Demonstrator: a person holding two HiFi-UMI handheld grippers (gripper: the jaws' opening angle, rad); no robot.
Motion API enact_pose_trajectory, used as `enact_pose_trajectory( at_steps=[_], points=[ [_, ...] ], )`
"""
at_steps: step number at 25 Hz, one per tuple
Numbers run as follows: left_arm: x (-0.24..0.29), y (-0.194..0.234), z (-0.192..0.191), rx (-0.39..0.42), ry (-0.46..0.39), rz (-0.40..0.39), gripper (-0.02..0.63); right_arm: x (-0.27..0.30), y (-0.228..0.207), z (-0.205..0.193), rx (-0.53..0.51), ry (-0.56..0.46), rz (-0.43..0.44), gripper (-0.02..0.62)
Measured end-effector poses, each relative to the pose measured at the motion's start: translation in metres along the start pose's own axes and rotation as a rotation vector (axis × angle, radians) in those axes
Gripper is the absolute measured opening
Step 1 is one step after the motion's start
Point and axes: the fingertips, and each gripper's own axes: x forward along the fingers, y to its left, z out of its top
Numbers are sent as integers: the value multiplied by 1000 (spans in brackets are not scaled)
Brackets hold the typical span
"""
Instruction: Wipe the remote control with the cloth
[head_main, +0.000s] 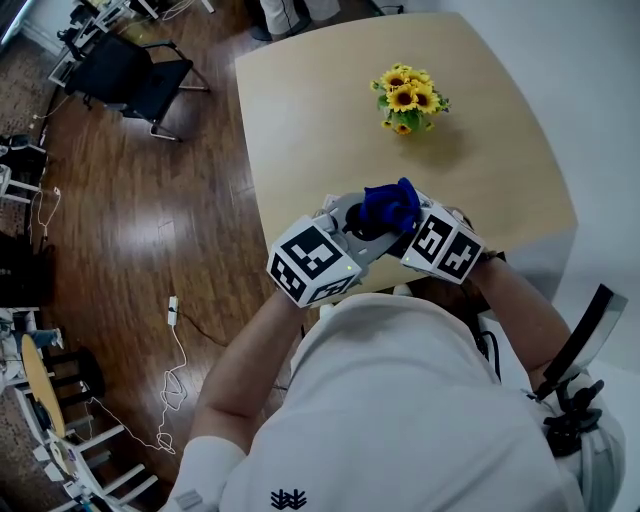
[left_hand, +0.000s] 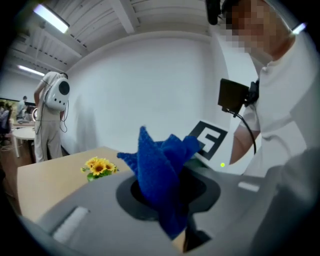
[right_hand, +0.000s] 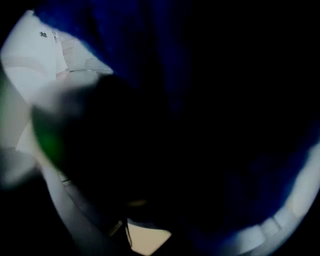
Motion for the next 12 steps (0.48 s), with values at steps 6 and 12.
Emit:
enact_pose_trajectory(
  at_steps=[6,12],
  points=[
    [-8,10,-13,1,34,31,107,-6,3,2,-6,-14,-3,258],
    [-34,30,-26,-3,57,107,107,-12,0,-7,2,-6,-8,258]
  ],
)
